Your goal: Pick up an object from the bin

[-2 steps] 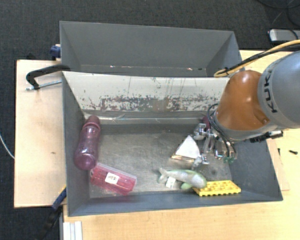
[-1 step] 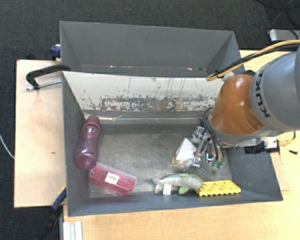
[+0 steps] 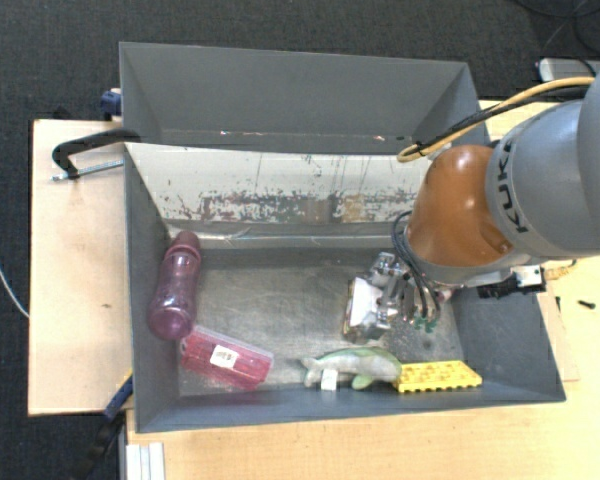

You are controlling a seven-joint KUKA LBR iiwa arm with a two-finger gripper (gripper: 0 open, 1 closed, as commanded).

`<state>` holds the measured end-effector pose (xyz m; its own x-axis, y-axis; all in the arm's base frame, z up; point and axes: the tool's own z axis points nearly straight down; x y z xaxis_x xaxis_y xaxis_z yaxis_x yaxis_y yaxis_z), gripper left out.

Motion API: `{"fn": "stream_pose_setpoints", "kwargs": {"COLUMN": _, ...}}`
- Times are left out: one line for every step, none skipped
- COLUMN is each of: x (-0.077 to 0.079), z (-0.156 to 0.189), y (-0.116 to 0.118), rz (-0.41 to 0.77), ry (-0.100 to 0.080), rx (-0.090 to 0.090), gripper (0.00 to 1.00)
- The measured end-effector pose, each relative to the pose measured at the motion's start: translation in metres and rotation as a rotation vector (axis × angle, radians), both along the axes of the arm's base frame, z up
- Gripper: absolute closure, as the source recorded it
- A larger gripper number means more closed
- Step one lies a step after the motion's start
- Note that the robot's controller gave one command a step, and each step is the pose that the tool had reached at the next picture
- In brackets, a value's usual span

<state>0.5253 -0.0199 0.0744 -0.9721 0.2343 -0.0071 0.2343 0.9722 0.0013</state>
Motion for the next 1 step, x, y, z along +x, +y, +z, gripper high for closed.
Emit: {"fn": "stream_pose_setpoints", "kwargs": {"x": 0.0, "z": 0.0, "y": -0.0001, "rz": 0.0, "ry": 0.0, "rx": 0.0, "gripper": 1.0}}
